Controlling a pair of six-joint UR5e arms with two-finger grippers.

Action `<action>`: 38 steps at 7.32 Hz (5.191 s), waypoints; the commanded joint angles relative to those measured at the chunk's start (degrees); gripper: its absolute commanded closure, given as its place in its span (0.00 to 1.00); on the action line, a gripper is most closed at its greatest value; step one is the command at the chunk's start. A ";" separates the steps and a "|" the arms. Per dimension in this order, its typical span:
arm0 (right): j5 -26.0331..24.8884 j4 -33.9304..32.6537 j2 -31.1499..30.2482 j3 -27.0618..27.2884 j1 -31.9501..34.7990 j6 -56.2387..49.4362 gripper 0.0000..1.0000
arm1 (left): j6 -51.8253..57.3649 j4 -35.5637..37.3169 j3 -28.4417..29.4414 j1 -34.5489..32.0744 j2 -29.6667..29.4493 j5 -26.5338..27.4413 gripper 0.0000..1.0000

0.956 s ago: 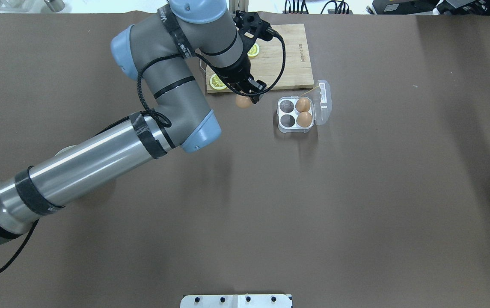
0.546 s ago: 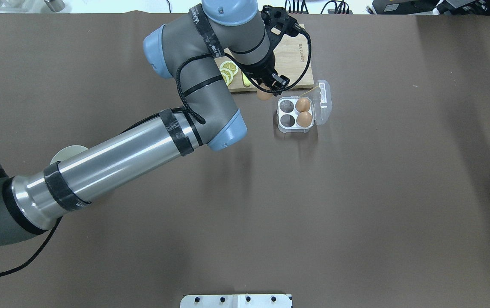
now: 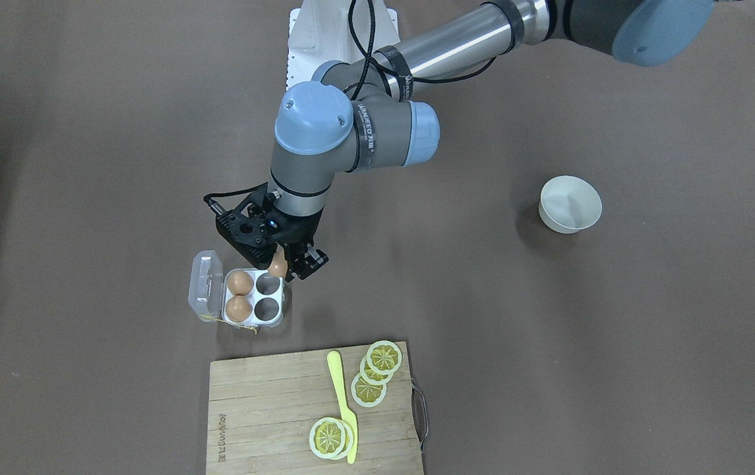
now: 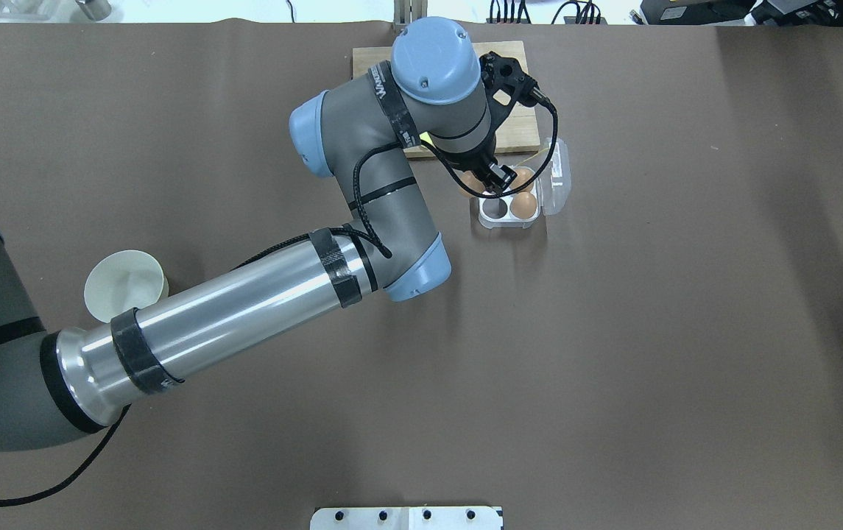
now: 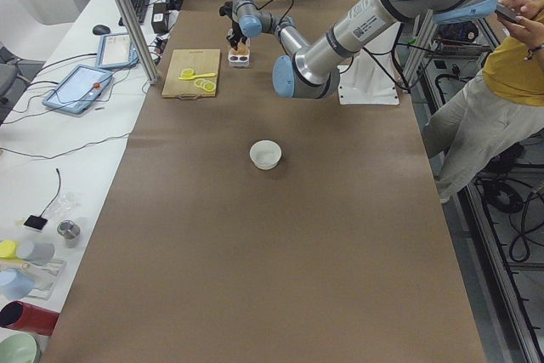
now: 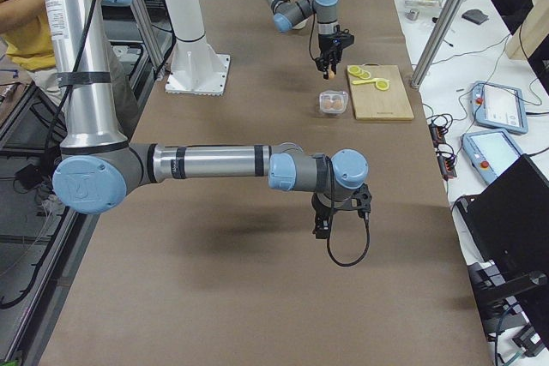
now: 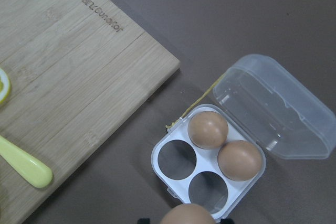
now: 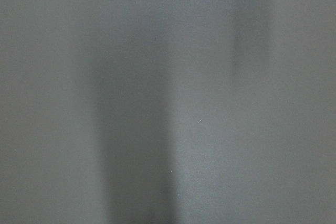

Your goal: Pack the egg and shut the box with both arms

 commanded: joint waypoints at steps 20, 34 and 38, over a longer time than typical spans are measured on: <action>-2.31 0.00 -1.68 6.11 0.34 0.62 0.00 | 4.35 -5.16 8.32 4.52 -5.12 15.18 0.35; -1.88 0.00 -1.69 7.78 0.25 0.62 0.00 | 2.06 17.15 -42.70 -21.10 35.60 -13.43 0.03; -1.88 0.00 -2.65 9.62 0.25 0.62 0.00 | 3.64 12.88 -44.59 -30.80 51.88 -19.61 0.03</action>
